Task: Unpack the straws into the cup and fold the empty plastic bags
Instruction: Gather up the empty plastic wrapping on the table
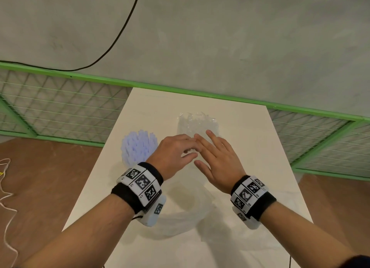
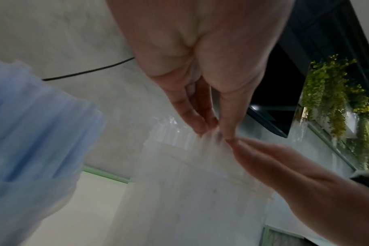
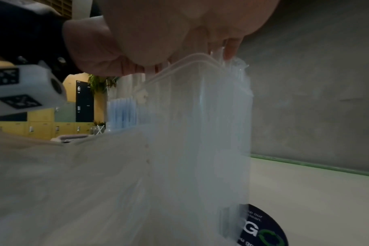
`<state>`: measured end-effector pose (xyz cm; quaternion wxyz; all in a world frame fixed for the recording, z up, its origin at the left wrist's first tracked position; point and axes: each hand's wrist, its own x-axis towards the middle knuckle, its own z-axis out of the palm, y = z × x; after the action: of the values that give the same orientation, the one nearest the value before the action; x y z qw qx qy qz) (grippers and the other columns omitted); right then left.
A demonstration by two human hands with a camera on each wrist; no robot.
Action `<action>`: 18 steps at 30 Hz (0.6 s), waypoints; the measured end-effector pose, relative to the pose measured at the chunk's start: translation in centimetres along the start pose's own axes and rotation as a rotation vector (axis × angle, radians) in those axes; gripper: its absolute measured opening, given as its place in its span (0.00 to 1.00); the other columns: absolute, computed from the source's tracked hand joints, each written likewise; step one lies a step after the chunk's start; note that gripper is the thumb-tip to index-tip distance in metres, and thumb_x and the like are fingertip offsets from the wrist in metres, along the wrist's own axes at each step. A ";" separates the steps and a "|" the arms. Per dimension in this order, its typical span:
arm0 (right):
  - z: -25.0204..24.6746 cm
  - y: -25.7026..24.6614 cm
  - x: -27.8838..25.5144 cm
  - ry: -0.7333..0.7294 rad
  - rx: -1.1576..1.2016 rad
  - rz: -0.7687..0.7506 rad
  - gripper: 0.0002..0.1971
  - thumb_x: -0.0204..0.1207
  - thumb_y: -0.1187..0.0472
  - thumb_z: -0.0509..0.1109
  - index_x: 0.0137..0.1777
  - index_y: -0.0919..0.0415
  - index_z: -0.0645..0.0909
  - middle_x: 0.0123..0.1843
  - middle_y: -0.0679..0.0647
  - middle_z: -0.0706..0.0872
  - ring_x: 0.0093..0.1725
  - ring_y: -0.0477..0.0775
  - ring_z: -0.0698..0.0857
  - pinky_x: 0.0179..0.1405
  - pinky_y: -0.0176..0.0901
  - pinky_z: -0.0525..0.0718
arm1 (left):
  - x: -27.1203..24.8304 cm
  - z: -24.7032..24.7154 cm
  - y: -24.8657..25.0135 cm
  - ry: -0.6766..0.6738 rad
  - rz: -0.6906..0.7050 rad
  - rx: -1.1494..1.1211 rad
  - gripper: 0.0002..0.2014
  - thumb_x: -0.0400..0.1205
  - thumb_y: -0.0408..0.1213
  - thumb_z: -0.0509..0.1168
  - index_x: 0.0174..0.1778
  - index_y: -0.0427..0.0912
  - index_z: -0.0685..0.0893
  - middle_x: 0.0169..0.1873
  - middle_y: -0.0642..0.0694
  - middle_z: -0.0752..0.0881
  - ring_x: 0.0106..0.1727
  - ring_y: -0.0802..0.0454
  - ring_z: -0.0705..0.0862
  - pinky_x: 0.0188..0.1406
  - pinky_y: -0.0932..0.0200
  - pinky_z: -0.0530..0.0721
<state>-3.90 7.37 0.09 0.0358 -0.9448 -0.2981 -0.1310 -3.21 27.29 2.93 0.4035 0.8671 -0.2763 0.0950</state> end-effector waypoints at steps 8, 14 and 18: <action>-2.8 -0.3 0.9 -0.131 0.095 0.050 0.31 0.84 0.34 0.42 0.85 0.43 0.54 0.86 0.37 0.55 0.86 0.46 0.48 0.80 0.58 0.52 | -2.7 -0.6 -0.3 0.024 -0.171 -0.026 0.14 0.78 0.32 0.74 0.57 0.50 0.85 0.48 0.56 0.83 0.42 0.59 0.83 0.50 0.61 0.84; -2.1 -2.4 3.7 -0.126 0.144 0.198 0.33 0.84 0.33 0.42 0.86 0.46 0.51 0.87 0.42 0.54 0.85 0.44 0.54 0.78 0.58 0.54 | -2.0 0.5 0.6 0.136 -0.374 -0.164 0.14 0.79 0.31 0.72 0.49 0.48 0.73 0.35 0.51 0.82 0.32 0.52 0.78 0.40 0.54 0.84; -0.5 -2.8 3.5 0.043 0.127 0.217 0.24 0.83 0.36 0.53 0.73 0.45 0.75 0.74 0.39 0.76 0.76 0.41 0.71 0.72 0.56 0.61 | -2.1 0.8 0.3 0.139 -0.439 -0.177 0.13 0.79 0.31 0.71 0.46 0.48 0.72 0.34 0.47 0.80 0.30 0.55 0.73 0.38 0.54 0.81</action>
<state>-2.84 11.59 1.48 0.1159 -0.9644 -0.2009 -0.1272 -5.16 27.41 1.81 0.5070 0.8589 -0.0601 0.0397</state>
